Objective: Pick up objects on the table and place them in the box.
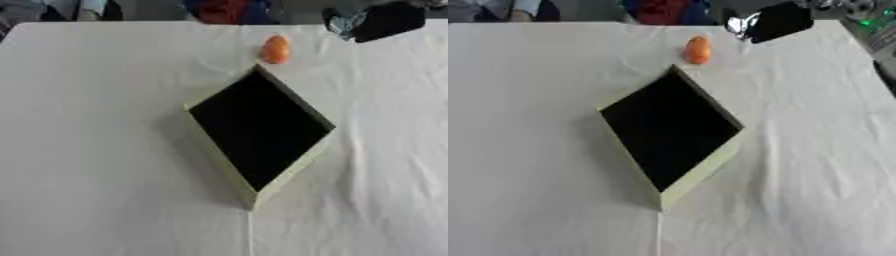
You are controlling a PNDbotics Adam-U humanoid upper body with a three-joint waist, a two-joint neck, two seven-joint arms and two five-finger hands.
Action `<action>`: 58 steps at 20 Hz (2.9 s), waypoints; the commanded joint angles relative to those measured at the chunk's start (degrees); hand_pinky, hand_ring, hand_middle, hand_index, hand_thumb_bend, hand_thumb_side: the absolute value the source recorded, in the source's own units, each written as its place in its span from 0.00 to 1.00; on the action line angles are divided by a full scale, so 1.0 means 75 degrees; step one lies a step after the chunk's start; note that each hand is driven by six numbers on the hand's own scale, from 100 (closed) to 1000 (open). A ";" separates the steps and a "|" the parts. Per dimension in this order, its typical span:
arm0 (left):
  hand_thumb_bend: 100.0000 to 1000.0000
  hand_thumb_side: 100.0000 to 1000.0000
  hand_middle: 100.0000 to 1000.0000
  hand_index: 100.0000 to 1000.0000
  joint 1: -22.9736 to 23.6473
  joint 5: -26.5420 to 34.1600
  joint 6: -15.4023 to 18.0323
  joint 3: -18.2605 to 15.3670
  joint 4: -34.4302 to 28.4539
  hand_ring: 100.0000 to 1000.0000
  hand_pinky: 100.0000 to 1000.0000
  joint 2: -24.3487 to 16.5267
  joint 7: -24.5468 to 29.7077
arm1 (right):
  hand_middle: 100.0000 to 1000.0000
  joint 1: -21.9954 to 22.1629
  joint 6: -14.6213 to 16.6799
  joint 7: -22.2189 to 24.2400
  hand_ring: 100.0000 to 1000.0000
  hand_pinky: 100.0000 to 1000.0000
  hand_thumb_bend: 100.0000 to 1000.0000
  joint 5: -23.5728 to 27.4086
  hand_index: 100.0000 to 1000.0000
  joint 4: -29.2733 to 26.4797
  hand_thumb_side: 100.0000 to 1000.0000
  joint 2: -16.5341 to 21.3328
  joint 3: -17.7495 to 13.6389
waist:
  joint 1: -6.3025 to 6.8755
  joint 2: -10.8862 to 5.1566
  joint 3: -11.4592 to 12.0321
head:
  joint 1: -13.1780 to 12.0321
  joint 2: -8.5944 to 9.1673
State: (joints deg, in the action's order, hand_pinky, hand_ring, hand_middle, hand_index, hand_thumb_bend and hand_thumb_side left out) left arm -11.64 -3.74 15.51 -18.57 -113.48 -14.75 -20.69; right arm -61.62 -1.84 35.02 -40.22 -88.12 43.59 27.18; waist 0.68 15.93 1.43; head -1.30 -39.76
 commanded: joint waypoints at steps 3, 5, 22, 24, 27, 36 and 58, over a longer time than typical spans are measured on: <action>0.00 0.63 0.69 0.76 -0.0042 -0.0028 -0.0013 0.0003 -0.0149 0.61 0.58 -0.0211 0.0035 | 0.85 -0.0323 0.0188 0.0366 0.95 0.92 0.00 0.0203 0.93 0.0468 0.61 -0.0021 -0.0041 | 0.0036 -0.0141 0.0002 | 0.0008 -0.0009; 0.00 0.63 0.69 0.76 -0.0037 -0.0026 -0.0013 0.0004 -0.0149 0.61 0.58 -0.0211 0.0039 | 0.85 -0.0425 0.0190 0.0575 0.95 0.92 0.00 0.0331 0.95 0.0648 0.49 -0.0090 0.0002 | 0.0046 -0.0141 0.0008 | 0.0004 -0.0020; 0.00 0.62 0.69 0.76 -0.0034 -0.0009 -0.0016 0.0027 -0.0149 0.61 0.58 -0.0200 0.0090 | 0.84 -0.1268 0.0681 0.1484 0.92 0.94 0.03 -0.0814 1.00 0.2354 0.18 -0.0827 0.0417 | 0.0082 -0.0142 0.0074 | 0.0006 -0.0064; 0.00 0.62 0.69 0.76 -0.0040 -0.0003 -0.0020 0.0034 -0.0149 0.61 0.58 -0.0191 0.0101 | 0.84 -0.1385 0.0736 0.1448 0.91 0.94 0.04 -0.0982 1.00 0.2653 0.18 -0.0993 0.0436 | 0.0092 -0.0135 0.0087 | 0.0014 -0.0059; 0.00 0.62 0.69 0.76 -0.0050 0.0004 -0.0023 0.0044 -0.0149 0.61 0.58 -0.0182 0.0125 | 0.84 -0.1554 0.0842 0.1334 0.91 0.95 0.06 -0.1282 1.00 0.3192 0.17 -0.1288 0.0439 | 0.0111 -0.0115 0.0109 | 0.0037 -0.0052; 0.00 0.62 0.69 0.75 -0.0076 0.0036 -0.0017 0.0060 -0.0149 0.60 0.58 -0.0139 0.0169 | 0.84 -0.1926 0.1201 0.0883 0.92 0.95 0.10 -0.2241 1.00 0.4698 0.20 -0.2175 0.0238 | 0.0173 -0.0022 0.0160 | 0.0174 0.0029; 0.00 0.63 0.69 0.75 -0.0112 0.0090 -0.0039 0.0096 -0.0149 0.60 0.58 -0.0023 0.0307 | 0.83 -0.2259 0.1157 -0.0883 0.92 0.95 0.00 -0.4282 1.00 0.6710 0.23 -0.3127 -0.1122 | 0.0254 0.0206 0.0317 | 0.0350 0.0146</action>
State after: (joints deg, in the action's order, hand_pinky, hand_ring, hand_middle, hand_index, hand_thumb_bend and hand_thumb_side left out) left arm -12.02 -3.09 15.14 -17.83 -113.48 -14.14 -18.69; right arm -76.79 7.17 28.85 -71.97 -36.34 19.14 19.37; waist 2.45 18.46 3.67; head 1.19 -39.19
